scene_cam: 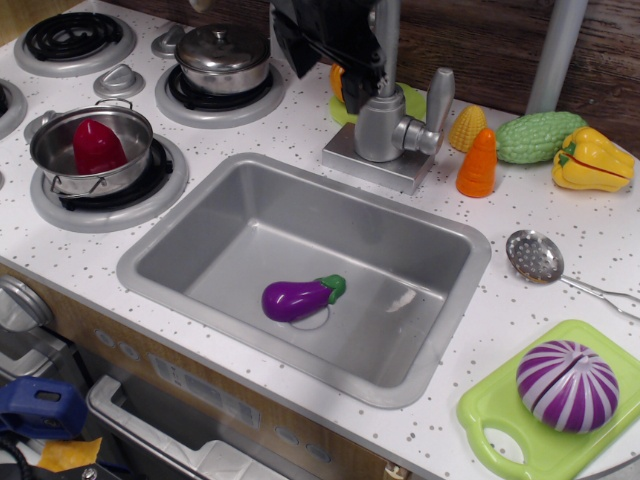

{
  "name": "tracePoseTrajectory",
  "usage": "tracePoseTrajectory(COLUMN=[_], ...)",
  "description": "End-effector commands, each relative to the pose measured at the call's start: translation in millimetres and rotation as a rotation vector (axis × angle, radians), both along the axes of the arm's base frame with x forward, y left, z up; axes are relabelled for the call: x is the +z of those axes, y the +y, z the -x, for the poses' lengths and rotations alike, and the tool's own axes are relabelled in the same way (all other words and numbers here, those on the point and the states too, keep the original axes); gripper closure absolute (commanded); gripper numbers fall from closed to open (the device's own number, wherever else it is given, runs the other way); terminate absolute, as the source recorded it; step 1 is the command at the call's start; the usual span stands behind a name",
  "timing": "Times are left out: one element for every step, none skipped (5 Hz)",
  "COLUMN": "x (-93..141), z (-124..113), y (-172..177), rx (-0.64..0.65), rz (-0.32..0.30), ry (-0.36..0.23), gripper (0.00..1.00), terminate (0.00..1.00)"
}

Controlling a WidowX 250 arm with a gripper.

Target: Turn faucet front to left

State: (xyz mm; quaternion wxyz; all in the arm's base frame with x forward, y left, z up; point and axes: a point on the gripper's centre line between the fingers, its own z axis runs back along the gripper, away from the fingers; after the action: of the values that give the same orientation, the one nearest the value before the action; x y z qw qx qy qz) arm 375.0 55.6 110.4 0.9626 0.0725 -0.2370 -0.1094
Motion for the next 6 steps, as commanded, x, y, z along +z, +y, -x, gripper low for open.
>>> tracePoseTrajectory(x=[21, 21, 20, 20, 21, 24], z=[-14, -20, -24, -28, -27, -16], y=[17, 25, 29, 32, 30, 24], rx=[-0.029, -0.056, -0.069, -0.078, -0.069, -0.037], rz=[-0.026, -0.023, -0.018, -0.015, -0.012, -0.007], ry=[-0.055, -0.058, -0.062, -0.061, -0.057, -0.039], gripper=[0.00, 0.00, 0.00, 0.00, 0.00, 0.00], terminate=[0.00, 0.00, 0.00, 0.00, 0.00, 0.00])
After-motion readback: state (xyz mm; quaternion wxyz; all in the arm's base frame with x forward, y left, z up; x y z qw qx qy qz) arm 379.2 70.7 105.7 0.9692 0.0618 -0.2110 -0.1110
